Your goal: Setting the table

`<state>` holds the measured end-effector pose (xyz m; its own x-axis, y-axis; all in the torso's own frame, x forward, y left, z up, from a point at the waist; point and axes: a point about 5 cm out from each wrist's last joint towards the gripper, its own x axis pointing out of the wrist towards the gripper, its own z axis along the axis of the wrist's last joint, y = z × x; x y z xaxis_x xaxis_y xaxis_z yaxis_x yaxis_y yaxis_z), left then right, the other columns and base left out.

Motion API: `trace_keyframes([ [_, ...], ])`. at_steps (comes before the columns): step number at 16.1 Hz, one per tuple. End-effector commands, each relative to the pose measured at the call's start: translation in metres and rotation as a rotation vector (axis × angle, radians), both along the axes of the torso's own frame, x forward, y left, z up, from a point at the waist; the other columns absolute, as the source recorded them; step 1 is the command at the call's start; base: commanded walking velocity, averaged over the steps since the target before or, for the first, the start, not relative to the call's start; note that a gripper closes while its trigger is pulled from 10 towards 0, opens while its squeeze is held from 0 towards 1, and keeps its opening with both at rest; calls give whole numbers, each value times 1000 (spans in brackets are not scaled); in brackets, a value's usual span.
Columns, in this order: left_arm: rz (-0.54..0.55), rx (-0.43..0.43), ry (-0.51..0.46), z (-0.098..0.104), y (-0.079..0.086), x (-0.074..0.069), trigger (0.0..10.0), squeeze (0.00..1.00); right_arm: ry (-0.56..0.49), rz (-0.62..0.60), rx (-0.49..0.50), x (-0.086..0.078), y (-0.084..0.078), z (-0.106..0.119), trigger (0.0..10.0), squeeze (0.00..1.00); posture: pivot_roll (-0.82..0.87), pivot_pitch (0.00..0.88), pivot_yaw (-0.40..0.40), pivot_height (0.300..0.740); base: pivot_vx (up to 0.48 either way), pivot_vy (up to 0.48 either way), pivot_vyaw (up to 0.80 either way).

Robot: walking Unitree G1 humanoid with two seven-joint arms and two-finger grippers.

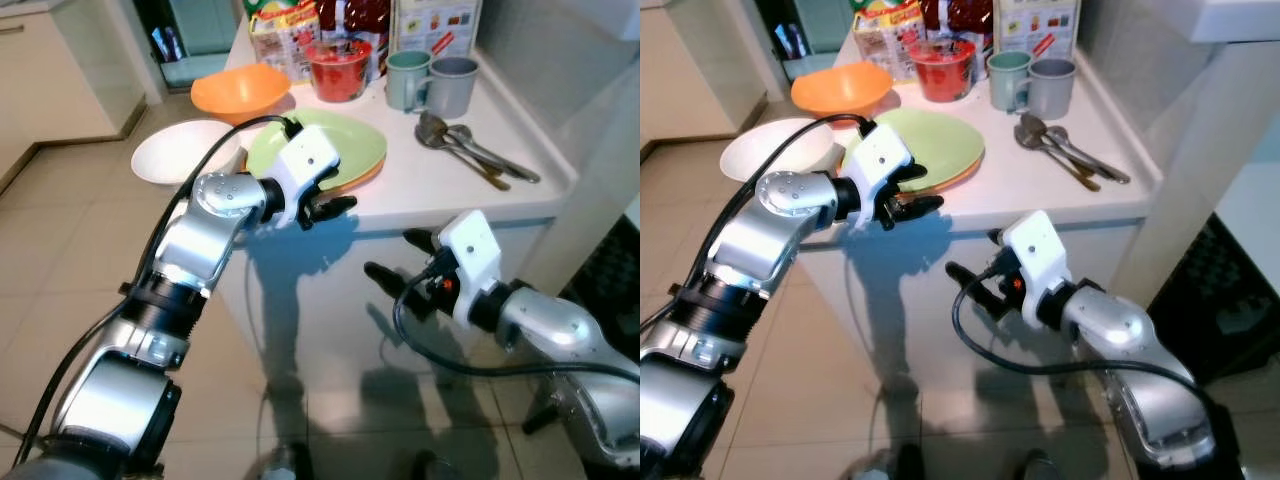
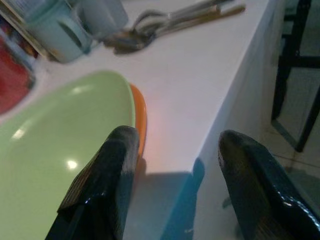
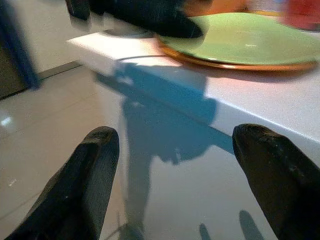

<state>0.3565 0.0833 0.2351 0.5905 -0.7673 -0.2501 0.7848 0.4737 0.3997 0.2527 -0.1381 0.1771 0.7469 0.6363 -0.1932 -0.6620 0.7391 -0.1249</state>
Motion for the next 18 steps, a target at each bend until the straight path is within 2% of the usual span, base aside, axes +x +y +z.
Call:
trace_keyframes([
  [1,11,6,-13,6,7,0,10000,0,-7,19,6,0,3,4,10000,0,22,83,127,740,0,0,0],
  [3,12,37,-33,13,17,3,10000,0,-4,19,8,0,3,3,10000,0,27,82,130,740,0,0,0],
  [5,54,66,-29,8,28,7,10000,0,-1,19,10,0,4,2,10000,0,30,80,132,740,0,0,0],
  [8,75,69,-31,9,32,10,10000,0,1,20,13,0,5,1,10000,0,33,77,130,740,0,0,0],
  [12,156,105,-15,-2,50,24,10000,0,-3,21,14,0,5,1,10000,0,25,68,131,740,0,0,0],
  [18,192,109,-21,-12,51,31,10000,0,-5,17,17,-2,5,2,10000,0,19,72,135,740,0,0,0],
])
